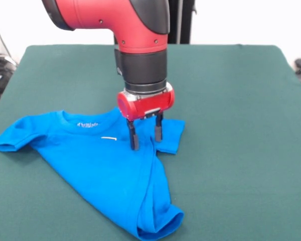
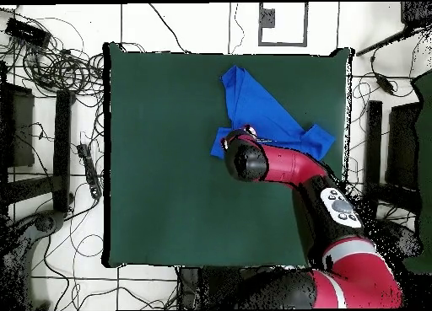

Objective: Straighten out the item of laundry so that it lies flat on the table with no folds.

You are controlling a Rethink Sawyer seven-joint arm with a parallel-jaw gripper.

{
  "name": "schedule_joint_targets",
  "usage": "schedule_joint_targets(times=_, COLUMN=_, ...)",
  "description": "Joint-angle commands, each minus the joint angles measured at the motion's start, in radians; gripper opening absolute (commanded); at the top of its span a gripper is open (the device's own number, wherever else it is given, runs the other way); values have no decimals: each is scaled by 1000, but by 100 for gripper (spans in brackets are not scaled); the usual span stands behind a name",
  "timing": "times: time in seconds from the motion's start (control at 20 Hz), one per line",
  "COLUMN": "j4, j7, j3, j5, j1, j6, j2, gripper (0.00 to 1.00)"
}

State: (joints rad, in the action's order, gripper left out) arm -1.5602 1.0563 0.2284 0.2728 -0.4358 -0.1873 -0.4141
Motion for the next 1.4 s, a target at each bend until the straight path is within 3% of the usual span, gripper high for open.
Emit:
schedule_joint_targets(times=0.05, j4=-36, j7=210, j3=18, j5=-55, j1=48, j6=-86, j2=12, gripper=100)
schedule_joint_targets(times=0.3, j4=-38, j7=206, j3=25, j5=-52, j1=43, j6=-80, j2=14, gripper=100)
schedule_joint_targets(times=0.35, j4=-43, j7=204, j3=33, j5=-49, j1=36, j6=-68, j2=14, gripper=0)
schedule_joint_targets(times=1.4, j4=-42, j7=193, j3=43, j5=-49, j1=30, j6=-74, j2=14, gripper=0)
